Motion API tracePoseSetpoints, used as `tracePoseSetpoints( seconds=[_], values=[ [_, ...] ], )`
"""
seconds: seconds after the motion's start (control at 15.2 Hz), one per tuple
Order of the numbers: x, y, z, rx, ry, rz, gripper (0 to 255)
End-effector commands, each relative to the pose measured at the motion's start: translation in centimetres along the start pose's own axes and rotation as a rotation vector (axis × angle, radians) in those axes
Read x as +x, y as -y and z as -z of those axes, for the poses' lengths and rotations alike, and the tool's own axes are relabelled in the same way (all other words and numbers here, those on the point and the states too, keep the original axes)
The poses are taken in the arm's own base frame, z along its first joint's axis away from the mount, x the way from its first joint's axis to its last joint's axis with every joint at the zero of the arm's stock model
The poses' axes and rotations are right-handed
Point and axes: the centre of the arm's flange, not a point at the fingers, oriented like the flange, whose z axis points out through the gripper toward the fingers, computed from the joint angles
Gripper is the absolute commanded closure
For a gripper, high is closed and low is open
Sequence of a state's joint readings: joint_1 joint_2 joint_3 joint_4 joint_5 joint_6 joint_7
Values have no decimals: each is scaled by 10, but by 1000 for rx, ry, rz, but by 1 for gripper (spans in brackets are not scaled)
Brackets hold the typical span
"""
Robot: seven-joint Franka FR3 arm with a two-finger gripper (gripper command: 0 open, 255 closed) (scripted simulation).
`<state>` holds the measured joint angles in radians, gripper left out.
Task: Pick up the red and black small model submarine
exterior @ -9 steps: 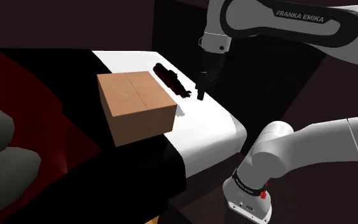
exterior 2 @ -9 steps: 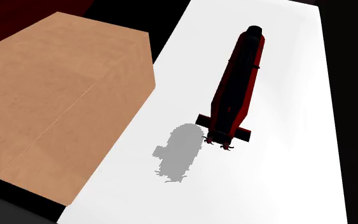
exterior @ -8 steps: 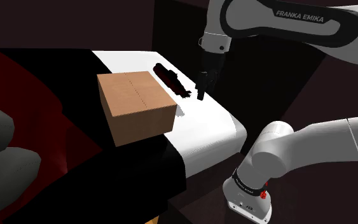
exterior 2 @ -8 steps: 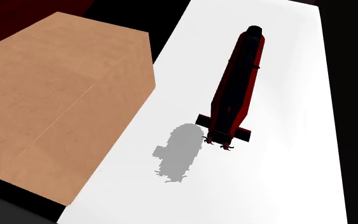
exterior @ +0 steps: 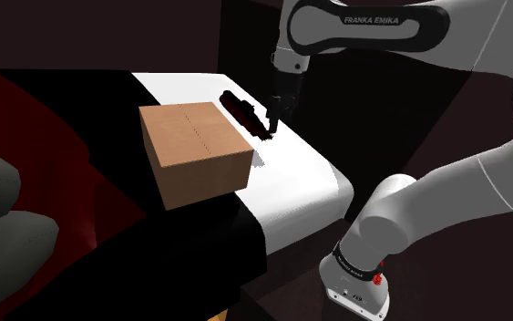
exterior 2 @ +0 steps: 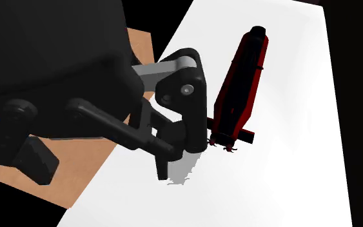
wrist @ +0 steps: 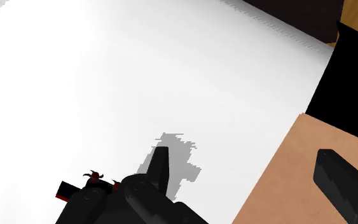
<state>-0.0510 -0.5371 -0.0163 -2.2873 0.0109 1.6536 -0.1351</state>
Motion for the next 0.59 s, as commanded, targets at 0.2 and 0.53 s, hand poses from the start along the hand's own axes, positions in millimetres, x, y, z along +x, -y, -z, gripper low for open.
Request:
tracePoseSetpoints(
  seconds=[0.2,0.53],
  values=[
    [47,-40,-8,-14,-15,8,0],
    [96,-79,-14,-26,-29,16,0]
  ],
)
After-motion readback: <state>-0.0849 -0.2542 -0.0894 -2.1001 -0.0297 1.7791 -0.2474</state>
